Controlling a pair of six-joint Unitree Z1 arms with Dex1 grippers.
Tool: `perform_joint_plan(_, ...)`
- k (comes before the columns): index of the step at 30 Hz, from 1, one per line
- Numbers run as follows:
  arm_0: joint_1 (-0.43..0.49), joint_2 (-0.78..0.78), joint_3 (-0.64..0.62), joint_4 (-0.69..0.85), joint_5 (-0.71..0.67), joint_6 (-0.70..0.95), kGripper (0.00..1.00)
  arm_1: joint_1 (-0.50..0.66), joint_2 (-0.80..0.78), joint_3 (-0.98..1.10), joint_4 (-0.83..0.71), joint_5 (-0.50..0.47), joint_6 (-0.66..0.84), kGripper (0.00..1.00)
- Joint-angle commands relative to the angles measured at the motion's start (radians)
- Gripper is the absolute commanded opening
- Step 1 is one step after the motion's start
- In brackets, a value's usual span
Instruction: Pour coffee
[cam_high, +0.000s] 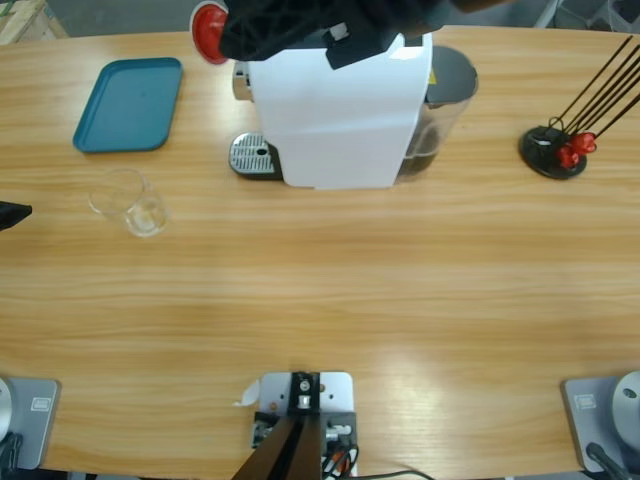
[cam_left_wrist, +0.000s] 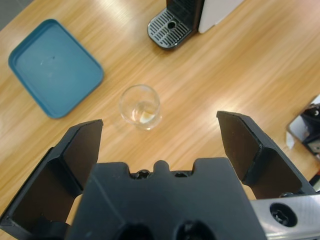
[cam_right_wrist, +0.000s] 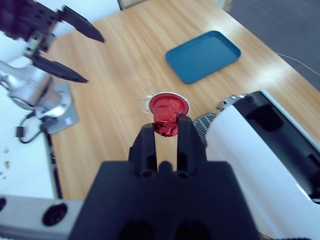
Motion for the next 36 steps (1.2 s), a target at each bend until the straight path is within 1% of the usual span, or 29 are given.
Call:
perform_joint_plan(1,-0.008,-0.029,0.011,0.039,-0.019,0.001,0.996,-0.154,0.061,0.054,-0.079,0.399,-0.069,0.0)
perform_joint_plan(3,-0.008,-0.029,0.015,0.042,-0.019,0.001,0.996,-0.198,0.091,0.041,-0.079,0.438,-0.069,0.0)
perform_joint_plan(7,-0.008,-0.021,0.018,0.041,-0.019,0.001,0.997,-0.228,0.138,0.019,-0.073,0.415,-0.09,0.0)
perform_joint_plan(9,-0.008,-0.018,0.019,0.041,-0.019,0.001,0.996,-0.228,0.155,0.017,-0.069,0.375,-0.1,0.0)
perform_joint_plan(15,-0.008,-0.016,0.028,0.041,-0.019,0.001,0.997,-0.228,0.155,0.017,-0.075,0.145,-0.135,0.0)
perform_joint_plan(19,-0.008,-0.009,0.029,0.04,-0.019,0.003,0.996,-0.226,0.172,0.01,-0.085,0.104,-0.138,0.0)
perform_joint_plan(23,-0.008,-0.006,0.032,0.039,-0.019,0.003,0.997,-0.199,0.18,0.01,-0.098,0.047,-0.139,0.0)
perform_joint_plan(29,-0.008,-0.009,0.035,0.038,-0.019,0.003,0.997,-0.191,0.2,-0.009,-0.101,0.022,-0.162,0.0)
perform_joint_plan(36,-0.008,-0.01,0.039,0.038,-0.019,0.004,0.998,-0.189,0.227,-0.038,-0.099,-0.038,-0.174,0.0)
